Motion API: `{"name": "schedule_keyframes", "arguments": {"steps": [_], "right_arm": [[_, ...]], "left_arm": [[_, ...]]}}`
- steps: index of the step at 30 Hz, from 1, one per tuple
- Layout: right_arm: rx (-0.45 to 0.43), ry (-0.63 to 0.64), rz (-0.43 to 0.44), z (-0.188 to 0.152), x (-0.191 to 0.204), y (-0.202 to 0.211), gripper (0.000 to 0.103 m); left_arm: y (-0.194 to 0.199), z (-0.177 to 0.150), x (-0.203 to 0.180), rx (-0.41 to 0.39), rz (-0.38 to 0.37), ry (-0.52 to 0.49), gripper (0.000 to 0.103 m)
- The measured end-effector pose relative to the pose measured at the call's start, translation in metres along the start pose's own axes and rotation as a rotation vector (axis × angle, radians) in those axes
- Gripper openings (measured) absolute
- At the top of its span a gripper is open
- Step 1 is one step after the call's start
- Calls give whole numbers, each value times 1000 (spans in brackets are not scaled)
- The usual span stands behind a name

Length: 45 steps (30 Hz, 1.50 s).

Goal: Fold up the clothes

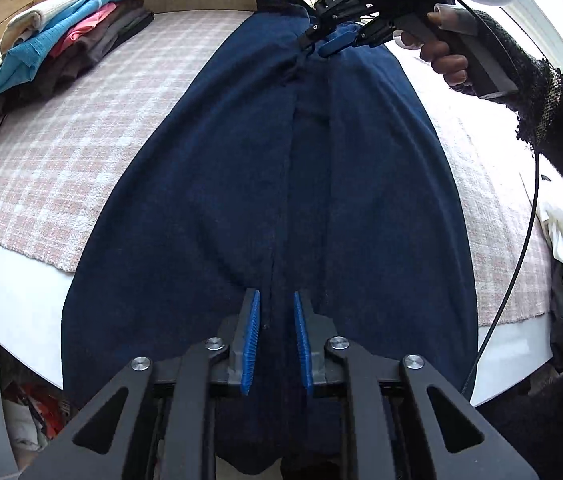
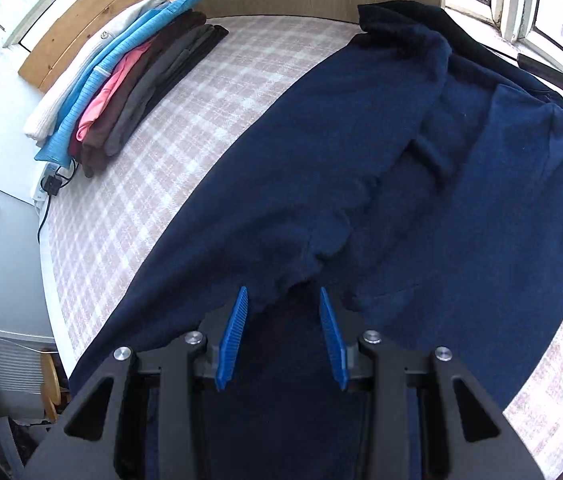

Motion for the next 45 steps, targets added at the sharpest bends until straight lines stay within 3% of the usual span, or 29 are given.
{"name": "schedule_keyframes", "arguments": {"steps": [6, 8, 9, 13, 17, 19, 21, 22, 24, 26, 34, 35, 36, 37, 41, 42, 43, 45], "right_arm": [[32, -28, 53, -8, 9, -9, 37], [41, 20, 30, -12, 12, -11, 19], [47, 44, 14, -14, 13, -10, 4], [-1, 70, 29, -8, 18, 12, 4], [-5, 101, -5, -8, 11, 18, 4], [7, 127, -57, -11, 7, 10, 4], [15, 142, -80, -15, 4, 5, 5], [23, 135, -74, -18, 4, 4, 8], [36, 123, -44, -22, 6, 7, 20], [29, 134, -46, -23, 7, 10, 24], [53, 114, -53, -24, 6, 4, 24], [58, 109, -55, -24, 6, 2, 24], [64, 102, -57, -25, 5, -1, 24], [67, 94, -53, -26, 3, -3, 24], [54, 68, -14, -26, -1, 2, 24], [49, 63, -4, -27, -4, 5, 21], [45, 62, 14, -27, -3, 8, 11], [35, 57, 36, -29, -2, 14, 6]], "left_arm": [[10, 1, 8, -25, -37, 40, 4], [15, 1, 8, -33, -40, 51, 4], [18, 2, 8, -38, -42, 57, 4], [31, -1, 0, -59, -92, 65, 0], [24, -6, -25, -32, -116, -21, 0], [10, -13, -29, 12, -92, -38, 0], [7, -14, -25, 22, -15, -49, 2], [11, -12, -20, 4, 14, -41, 4], [23, -5, -10, -41, 51, -17, 26], [26, -2, -2, -50, 68, -20, 30], [4, -8, -4, 24, 43, -82, 30], [5, -7, -4, 21, 40, -80, 25], [6, -7, -2, 19, 37, -73, 11], [7, -7, 1, 18, 34, -64, 6], [16, -6, 12, 2, 19, -30, 3], [21, -6, 13, -7, 13, -24, 3], [26, -5, 13, -17, 3, -19, 3], [36, -2, 10, -34, -3, -24, 3]]}}
Point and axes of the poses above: each gripper's, at about its wrist camera, not at the fingertips, and y roughly against the way its jaws point, x to its left, z to its top, the point moved 10 cm from there along -y, roughly the way its jaws point, and after that the axes turned 11 degrees about -y, right-handed, at the moved point
